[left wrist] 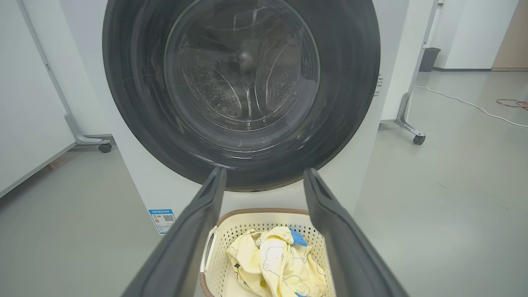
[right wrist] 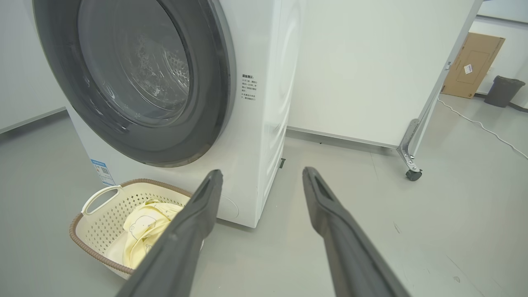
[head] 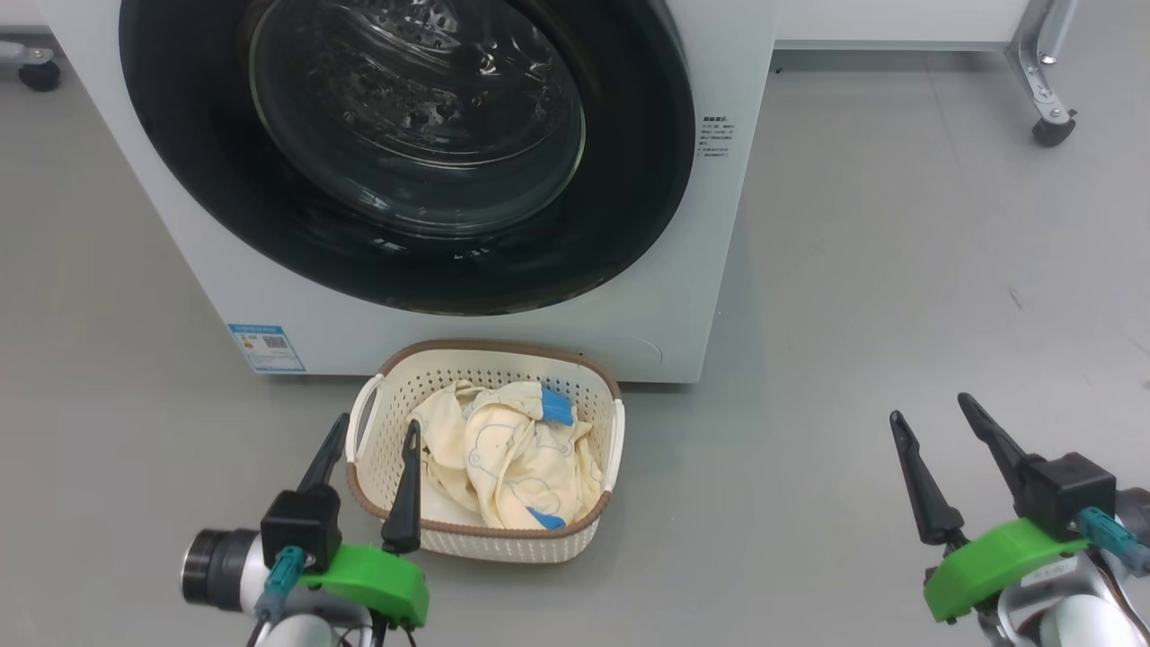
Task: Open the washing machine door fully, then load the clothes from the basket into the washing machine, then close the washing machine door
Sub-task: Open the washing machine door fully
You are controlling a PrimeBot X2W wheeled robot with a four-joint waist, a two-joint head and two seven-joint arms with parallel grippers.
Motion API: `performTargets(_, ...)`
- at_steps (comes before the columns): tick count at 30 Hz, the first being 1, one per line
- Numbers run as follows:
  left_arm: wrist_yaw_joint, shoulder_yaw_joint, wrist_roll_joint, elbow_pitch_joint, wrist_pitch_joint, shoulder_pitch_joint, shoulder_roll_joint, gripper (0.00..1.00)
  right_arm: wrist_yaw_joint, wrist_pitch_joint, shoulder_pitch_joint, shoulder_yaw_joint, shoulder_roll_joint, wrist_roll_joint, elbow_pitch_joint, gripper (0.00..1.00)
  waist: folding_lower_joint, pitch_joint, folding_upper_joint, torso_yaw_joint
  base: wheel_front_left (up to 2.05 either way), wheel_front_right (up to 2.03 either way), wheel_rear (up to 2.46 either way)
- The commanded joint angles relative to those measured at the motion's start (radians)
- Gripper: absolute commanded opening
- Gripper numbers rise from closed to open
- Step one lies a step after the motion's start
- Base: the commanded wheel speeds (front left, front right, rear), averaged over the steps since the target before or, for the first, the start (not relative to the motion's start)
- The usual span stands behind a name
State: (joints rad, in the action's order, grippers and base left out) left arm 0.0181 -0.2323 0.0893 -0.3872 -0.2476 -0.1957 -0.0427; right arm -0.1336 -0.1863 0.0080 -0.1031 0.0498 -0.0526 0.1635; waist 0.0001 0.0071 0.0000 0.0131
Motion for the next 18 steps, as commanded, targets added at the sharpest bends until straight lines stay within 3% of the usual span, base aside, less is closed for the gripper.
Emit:
performTargets(1,0.002,0.036,-0.001,0.037,-0.014,-0.026,-0.013,1.0,0.003,-0.011,-0.045,0.019,0.009,0.003,-0.033,1.0,-0.0001,0.001,0.0,0.0,0.0,0.0,0.0)
performTargets(18,0.001,0.043,-0.004,0.069,-0.014,-0.065,-0.011,1.0,0.003,-0.007,-0.099,0.009,0.004,0.059,-0.023,1.0,-0.0001,0.077,0.0,0.009,0.0,0.0,0.0)
